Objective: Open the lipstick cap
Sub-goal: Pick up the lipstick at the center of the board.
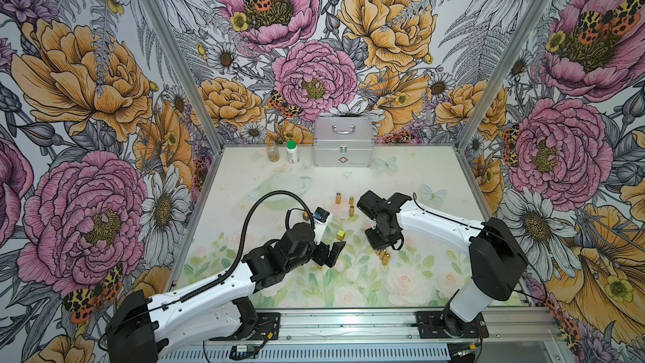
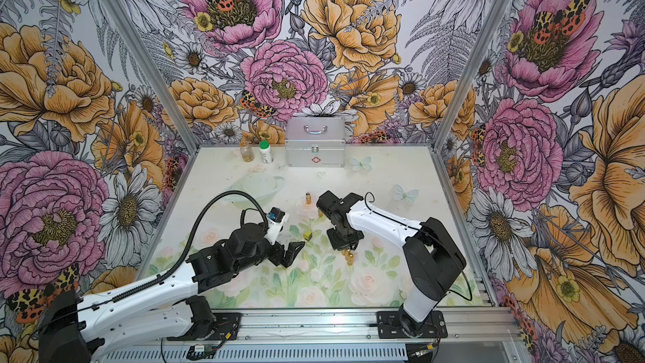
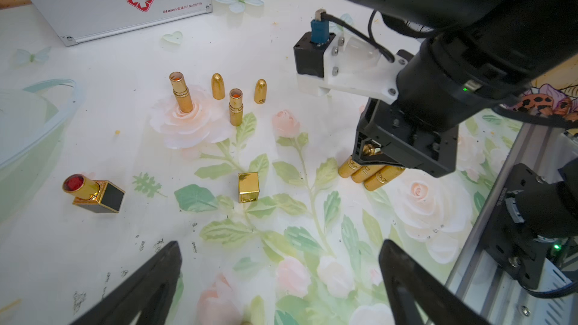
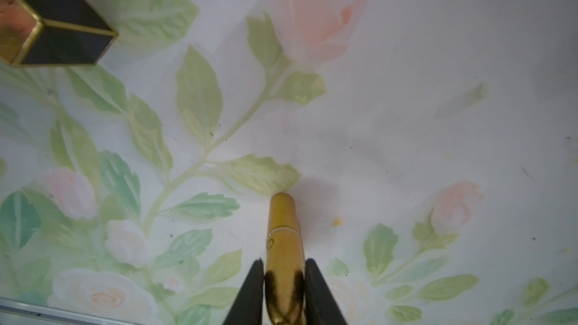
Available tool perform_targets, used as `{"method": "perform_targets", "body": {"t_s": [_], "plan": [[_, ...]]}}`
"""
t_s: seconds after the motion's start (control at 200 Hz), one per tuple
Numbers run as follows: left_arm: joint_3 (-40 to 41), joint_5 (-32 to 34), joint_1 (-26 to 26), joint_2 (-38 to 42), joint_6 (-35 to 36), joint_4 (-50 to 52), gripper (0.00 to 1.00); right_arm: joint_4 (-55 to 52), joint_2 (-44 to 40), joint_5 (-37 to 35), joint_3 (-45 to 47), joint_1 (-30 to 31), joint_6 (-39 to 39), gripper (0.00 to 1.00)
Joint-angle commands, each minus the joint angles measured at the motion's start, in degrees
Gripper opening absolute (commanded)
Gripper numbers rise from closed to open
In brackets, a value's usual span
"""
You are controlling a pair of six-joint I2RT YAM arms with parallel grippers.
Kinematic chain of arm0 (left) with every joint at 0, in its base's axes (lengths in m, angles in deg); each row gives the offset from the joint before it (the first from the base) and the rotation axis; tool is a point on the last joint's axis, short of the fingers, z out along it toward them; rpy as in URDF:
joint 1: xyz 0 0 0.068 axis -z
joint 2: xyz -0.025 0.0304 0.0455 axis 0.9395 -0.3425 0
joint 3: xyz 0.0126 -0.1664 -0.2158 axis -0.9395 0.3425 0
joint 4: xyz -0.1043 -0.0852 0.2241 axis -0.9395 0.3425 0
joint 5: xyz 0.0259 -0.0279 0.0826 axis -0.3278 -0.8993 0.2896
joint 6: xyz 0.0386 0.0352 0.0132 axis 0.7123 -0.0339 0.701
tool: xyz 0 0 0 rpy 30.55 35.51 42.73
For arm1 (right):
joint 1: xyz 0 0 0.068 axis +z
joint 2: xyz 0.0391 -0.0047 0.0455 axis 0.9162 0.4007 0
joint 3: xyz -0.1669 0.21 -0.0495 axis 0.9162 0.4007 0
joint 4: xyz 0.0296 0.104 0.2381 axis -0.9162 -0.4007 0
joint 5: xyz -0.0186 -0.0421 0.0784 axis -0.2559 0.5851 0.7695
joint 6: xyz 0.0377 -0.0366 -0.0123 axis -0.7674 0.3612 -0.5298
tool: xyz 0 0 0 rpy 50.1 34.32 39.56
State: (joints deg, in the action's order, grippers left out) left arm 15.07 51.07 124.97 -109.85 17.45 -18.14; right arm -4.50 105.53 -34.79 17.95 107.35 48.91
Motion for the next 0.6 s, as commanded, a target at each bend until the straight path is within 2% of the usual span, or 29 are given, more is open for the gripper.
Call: {"method": "perform_targets", "body": {"t_s": [0.0, 0.395, 0.595], "plan": [[-0.7, 0.8, 0.5, -0.2, 0.2, 0.2, 0.99, 1.3, 0.8, -1.5, 0.5, 0.4, 0.6, 0.26], [-0.7, 0.7, 0.5, -0.2, 0.2, 0.2, 0.99, 1.8, 1.2, -0.9, 0.9, 0.6, 0.7, 0.28], [-0.6, 0.8, 0.5, -0.1, 0.2, 0.2, 0.99, 2.0, 1.5, -1.4, 0.9, 0.7, 0.7, 0.26]]}}
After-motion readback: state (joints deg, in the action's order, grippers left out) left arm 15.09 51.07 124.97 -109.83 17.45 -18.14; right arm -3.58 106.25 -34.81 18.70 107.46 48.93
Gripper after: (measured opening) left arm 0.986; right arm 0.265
